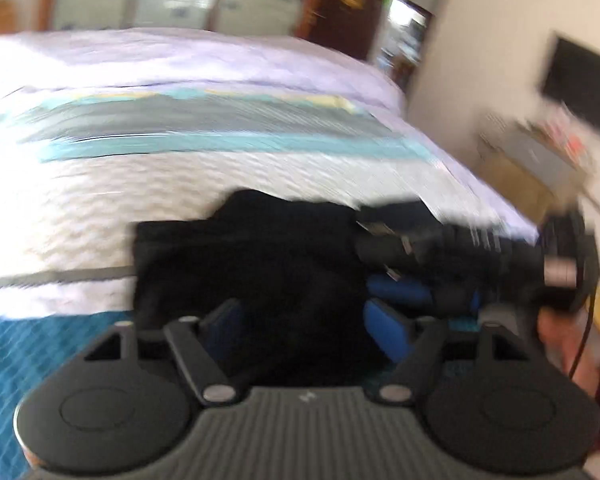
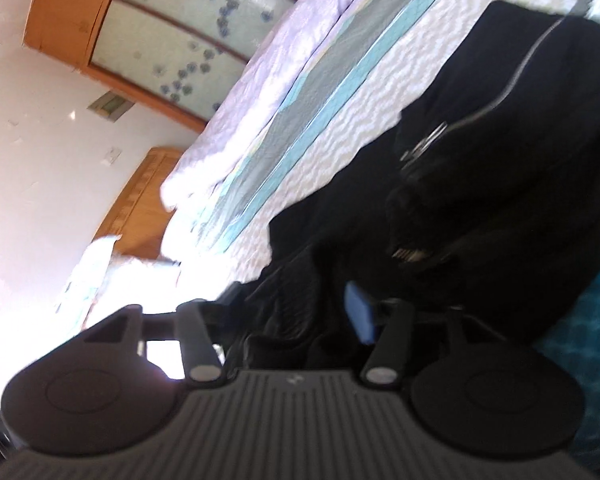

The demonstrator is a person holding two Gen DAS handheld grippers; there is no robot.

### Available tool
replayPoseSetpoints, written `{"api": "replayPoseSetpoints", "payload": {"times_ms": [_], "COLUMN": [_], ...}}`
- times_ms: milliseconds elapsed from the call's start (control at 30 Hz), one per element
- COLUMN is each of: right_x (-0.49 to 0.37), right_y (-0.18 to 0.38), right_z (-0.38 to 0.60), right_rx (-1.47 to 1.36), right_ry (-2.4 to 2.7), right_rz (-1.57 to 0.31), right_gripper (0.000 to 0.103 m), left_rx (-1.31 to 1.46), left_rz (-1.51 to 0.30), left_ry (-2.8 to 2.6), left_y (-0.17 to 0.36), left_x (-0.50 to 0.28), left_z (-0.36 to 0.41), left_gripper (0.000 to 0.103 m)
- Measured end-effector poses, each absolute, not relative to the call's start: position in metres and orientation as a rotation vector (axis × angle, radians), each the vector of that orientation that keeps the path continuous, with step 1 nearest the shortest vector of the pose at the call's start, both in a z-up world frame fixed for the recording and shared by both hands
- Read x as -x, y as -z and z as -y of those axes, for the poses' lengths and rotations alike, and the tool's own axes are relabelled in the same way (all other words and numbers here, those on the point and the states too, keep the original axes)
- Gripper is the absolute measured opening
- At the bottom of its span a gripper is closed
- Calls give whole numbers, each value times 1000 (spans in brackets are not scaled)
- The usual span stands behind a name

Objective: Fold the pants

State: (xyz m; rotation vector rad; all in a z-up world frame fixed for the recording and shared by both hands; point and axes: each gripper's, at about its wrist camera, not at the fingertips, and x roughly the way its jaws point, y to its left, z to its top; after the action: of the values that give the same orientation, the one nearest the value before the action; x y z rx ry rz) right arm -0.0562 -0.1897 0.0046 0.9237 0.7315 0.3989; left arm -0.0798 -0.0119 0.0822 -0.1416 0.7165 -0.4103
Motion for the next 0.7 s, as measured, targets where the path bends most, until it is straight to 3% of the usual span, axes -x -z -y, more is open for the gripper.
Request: {"api": "replayPoseSetpoints", "payload": {"times_ms": [67,267,300,367,467,633,700], "right_x": [50,41,42,42,46,60,55], "right_y": [2,-11,-15,-20,-30,-52,-42], "right_z": [174,137,131,112,99,90,90], "right_rx": [-884,-680,-643,-491,-360,-193,-163], "right_ry": [-404,-405,-418,-392,-375,-309,-277], "right_rz": [-788,-820,-812,-805,-765,-599,-633], "right_gripper": [80,81,79,47,33,31,32], "left_rx": [202,336,337,333,320,313,325], "left_rz": [-724,-795,-803,-816,-814,-797,-808], "left_ry": [338,261,262,266,284,291,285], "left_y": [-80,-55,-52,-46,-46,-46,-45], "left_x": [78,70,71,68,72,74,72], "left_z": [-8,-37,-39,-38,-39,-37,-39], "left_gripper": [75,74,73,72,72,72,72]}}
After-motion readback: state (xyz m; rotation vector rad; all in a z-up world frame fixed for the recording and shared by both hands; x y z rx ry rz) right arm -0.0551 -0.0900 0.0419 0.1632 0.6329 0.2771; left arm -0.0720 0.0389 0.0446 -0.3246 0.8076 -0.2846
